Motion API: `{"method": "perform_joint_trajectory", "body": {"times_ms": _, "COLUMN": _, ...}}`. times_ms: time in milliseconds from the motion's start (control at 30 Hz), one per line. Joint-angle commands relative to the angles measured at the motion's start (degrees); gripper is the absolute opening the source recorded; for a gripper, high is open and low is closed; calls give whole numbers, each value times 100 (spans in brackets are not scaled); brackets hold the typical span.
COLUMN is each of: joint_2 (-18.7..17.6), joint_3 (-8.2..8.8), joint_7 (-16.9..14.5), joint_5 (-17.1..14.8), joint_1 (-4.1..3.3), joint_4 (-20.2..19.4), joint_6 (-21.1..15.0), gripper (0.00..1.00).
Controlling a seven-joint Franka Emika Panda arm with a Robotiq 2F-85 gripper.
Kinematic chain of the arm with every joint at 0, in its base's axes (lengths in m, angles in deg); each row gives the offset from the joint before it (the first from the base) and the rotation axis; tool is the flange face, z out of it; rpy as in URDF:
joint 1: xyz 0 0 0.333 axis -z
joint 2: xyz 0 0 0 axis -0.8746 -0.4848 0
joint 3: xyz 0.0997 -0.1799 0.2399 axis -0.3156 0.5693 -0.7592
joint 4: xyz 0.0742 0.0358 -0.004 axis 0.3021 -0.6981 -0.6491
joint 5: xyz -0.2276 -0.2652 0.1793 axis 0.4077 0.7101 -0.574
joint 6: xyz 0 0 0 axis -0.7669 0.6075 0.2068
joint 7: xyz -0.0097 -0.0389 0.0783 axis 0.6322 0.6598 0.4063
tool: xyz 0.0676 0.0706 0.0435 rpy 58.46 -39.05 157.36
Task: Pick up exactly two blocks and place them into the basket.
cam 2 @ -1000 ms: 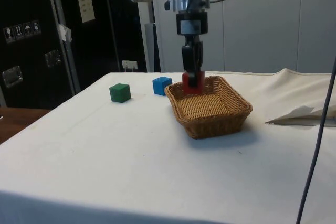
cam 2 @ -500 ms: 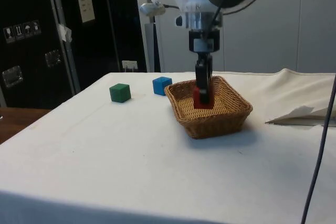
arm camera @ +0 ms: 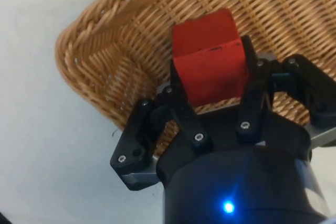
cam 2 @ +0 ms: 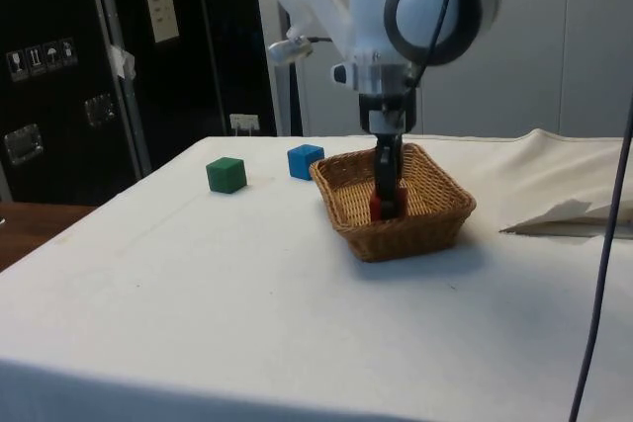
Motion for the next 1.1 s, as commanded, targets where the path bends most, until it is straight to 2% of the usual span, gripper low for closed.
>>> {"method": "perform_joint_trajectory", "body": {"times_ms": 0, "joint_2": 69, "joint_3": -40, "joint_7": -57, "joint_5": -92, "joint_1": 11, "joint_4": -17, "joint_6": 11, "gripper": 0}}
{"method": "perform_joint_trajectory", "body": {"times_ms": 233, "joint_2": 40, "joint_3": -11, "joint_7": -23, "joint_5": -29, "joint_1": 6, "joint_4": -6, "joint_6": 0, "gripper": 1}}
{"method": "perform_joint_trajectory", "body": {"times_ms": 267, "joint_2": 34, "joint_3": -11, "joint_7": -17, "joint_5": -23, "joint_1": 0, "joint_4": -6, "joint_6": 0, "gripper": 9}}
{"method": "perform_joint_trajectory", "body": {"times_ms": 300, "joint_2": 23, "joint_3": -6, "joint_7": -11, "joint_5": -17, "joint_1": 0, "joint_4": -6, "joint_6": 0, "gripper": 26}}
{"method": "perform_joint_trajectory", "body": {"times_ms": 467, "joint_2": 11, "joint_3": 6, "joint_7": 0, "joint_5": 0, "joint_1": 0, "joint_4": 6, "joint_6": 0, "gripper": 74}}
{"method": "perform_joint_trajectory", "body": {"times_ms": 500, "joint_2": 11, "joint_3": 0, "joint_7": -6, "joint_5": -6, "joint_1": 0, "joint_4": 0, "joint_6": 0, "gripper": 74}}
{"method": "perform_joint_trajectory", "body": {"times_ms": 567, "joint_2": 11, "joint_3": 0, "joint_7": -6, "joint_5": -6, "joint_1": 0, "joint_4": 0, "joint_6": 0, "gripper": 94}}
{"method": "perform_joint_trajectory", "body": {"times_ms": 600, "joint_2": 6, "joint_3": 0, "joint_7": -6, "joint_5": -6, "joint_1": 0, "joint_4": 0, "joint_6": 0, "gripper": 100}}
{"method": "perform_joint_trajectory", "body": {"times_ms": 800, "joint_2": 6, "joint_3": 6, "joint_7": 0, "joint_5": 0, "joint_1": 0, "joint_4": 6, "joint_6": 6, "gripper": 100}}
{"method": "perform_joint_trajectory", "body": {"times_ms": 1067, "joint_2": 378, "joint_3": 92, "joint_7": 103, "joint_5": 172, "joint_1": 11, "joint_4": 86, "joint_6": 350, "gripper": 100}}
